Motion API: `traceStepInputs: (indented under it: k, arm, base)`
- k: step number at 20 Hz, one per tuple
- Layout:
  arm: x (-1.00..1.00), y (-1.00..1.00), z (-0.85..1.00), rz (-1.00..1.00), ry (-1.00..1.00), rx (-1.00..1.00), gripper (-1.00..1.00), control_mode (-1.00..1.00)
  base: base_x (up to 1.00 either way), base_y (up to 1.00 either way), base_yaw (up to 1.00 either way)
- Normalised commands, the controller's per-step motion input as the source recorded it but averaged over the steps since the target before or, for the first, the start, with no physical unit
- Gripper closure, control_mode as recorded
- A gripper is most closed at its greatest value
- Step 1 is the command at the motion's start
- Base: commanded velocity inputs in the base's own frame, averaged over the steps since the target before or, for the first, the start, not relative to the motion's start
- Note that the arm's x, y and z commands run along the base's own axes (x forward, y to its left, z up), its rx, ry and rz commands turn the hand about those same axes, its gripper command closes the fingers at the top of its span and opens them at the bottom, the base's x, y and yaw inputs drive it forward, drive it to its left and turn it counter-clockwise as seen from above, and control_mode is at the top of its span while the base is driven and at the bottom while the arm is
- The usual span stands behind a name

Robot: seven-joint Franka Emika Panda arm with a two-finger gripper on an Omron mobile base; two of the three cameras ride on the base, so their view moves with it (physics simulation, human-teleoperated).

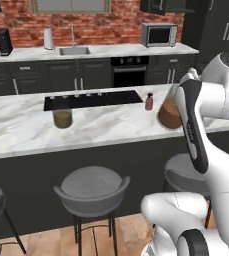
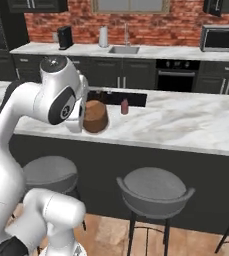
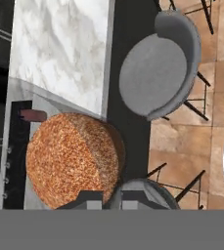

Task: Pick the jar and jar from the dining table and place them in the open cabinet. Close the cabinet after placing the objects.

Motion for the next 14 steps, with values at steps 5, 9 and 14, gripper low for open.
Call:
traceStepInputs:
  k: [5, 9, 14]
  arm:
    - [0.00, 0.00, 0.00, 0.00, 0.00, 0.00, 1.00, 1.00]
    - [0.00, 0.00, 0.00, 0.00, 0.00, 0.00, 1.00, 1.00]
    - [0.00, 0.00, 0.00, 0.00, 0.00, 0.00, 1.00, 1.00]
  base:
    - [-0.83, -0.54, -0.08]
    - [-0.35, -0.58, -0.04]
    - [-0.03, -0.72, -0.04]
